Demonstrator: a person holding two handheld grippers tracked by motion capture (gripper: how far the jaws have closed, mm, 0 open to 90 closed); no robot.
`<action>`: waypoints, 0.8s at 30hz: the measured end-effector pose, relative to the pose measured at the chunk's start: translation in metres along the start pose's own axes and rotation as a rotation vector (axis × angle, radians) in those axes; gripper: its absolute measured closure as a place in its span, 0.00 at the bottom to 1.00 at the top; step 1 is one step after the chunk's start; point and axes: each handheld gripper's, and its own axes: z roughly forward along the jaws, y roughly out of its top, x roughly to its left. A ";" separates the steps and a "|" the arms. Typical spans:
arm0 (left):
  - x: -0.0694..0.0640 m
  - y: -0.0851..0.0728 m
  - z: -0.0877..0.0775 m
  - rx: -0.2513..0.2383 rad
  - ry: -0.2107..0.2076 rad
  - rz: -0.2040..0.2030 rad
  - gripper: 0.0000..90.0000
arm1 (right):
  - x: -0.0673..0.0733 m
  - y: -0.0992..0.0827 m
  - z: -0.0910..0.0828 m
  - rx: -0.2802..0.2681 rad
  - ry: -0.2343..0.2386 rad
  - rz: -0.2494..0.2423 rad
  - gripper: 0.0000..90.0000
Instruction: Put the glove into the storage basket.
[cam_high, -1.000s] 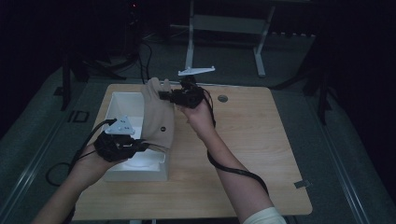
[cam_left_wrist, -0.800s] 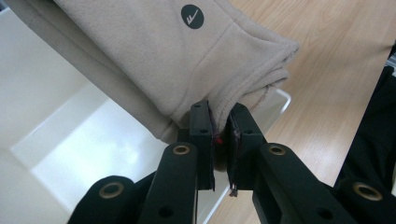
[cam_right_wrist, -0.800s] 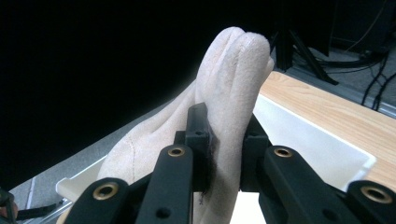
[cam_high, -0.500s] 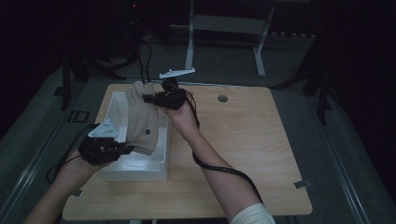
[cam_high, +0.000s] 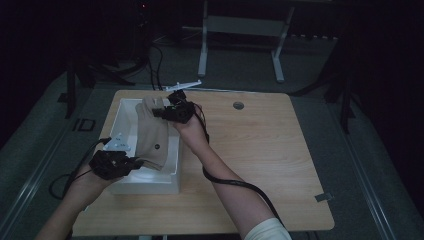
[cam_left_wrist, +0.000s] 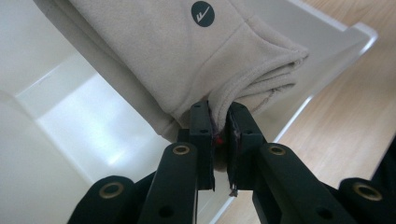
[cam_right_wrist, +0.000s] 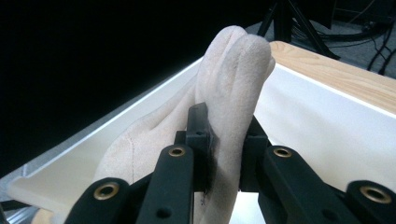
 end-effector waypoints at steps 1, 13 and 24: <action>-0.001 -0.001 0.002 0.004 0.001 -0.001 0.92 | 0.000 -0.001 0.002 0.007 -0.003 0.001 0.88; -0.004 -0.023 0.020 0.035 0.020 -0.030 0.92 | 0.002 -0.015 0.030 0.099 -0.026 -0.005 0.88; -0.004 -0.027 0.029 0.034 0.057 -0.064 0.92 | 0.000 -0.016 0.045 0.153 -0.064 -0.006 0.88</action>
